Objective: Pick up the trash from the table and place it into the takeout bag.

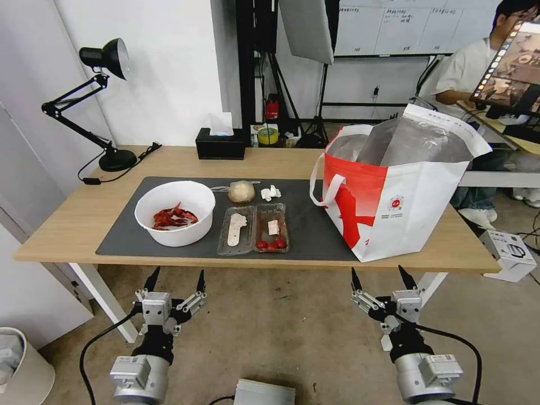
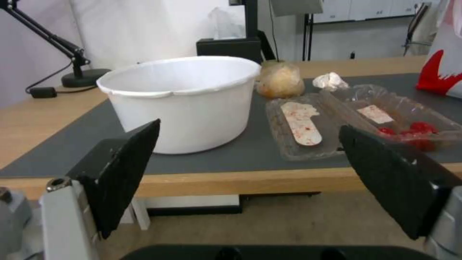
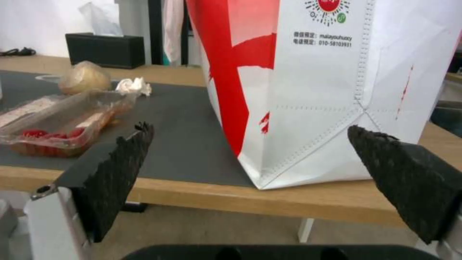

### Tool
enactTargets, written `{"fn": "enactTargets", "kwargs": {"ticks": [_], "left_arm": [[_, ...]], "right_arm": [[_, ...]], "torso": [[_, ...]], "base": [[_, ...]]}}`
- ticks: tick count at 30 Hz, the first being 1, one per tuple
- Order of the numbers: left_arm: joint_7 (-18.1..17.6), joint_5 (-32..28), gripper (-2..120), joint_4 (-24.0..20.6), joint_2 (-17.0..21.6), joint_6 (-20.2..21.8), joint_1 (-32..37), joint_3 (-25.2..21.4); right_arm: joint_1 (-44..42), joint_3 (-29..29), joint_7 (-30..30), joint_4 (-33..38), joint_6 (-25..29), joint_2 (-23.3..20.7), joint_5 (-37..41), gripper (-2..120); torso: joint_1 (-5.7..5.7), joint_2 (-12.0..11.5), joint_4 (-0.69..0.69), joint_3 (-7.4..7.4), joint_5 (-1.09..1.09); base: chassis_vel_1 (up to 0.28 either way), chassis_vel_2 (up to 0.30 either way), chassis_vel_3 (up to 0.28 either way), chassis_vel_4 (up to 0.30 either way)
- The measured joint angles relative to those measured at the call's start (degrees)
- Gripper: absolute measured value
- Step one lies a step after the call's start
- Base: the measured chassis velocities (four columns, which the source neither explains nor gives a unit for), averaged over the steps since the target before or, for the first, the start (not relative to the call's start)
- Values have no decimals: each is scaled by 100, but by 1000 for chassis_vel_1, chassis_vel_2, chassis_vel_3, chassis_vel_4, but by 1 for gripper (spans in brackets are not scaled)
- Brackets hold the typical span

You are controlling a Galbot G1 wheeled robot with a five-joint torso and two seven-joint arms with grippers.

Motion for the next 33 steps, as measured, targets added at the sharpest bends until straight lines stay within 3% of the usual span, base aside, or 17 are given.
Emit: {"fn": "enactTargets", "kwargs": {"ticks": [21,25,30,32,33], "left_arm": [[-18,-19,100,-1,7,12,0,4],[-272,-263,100,-68,108,319,17,71],[-1015,-965,100,-262,401,1242,76,276],[-1125,-1071,100,-295,445,1383,84,306],[-1394,-1326,100,-367,553,1716,107,378]], "right_arm": [[2,1,0,0,-17,-22,12,100],[33,19,73,24,-307,-309,246,100],[144,106,333,123,-1202,-1170,973,100],[164,119,374,140,-1361,-1318,1098,100],[202,149,462,173,-1666,-1615,1347,100]], "torso": [[0,0,0,0,0],[0,0,-1,0,0],[0,0,0,0,1],[0,0,0,0,1],[0,0,0,0,1]], "base": [[0,0,0,0],[0,0,0,0],[0,0,0,0],[0,0,0,0],[0,0,0,0]]}}
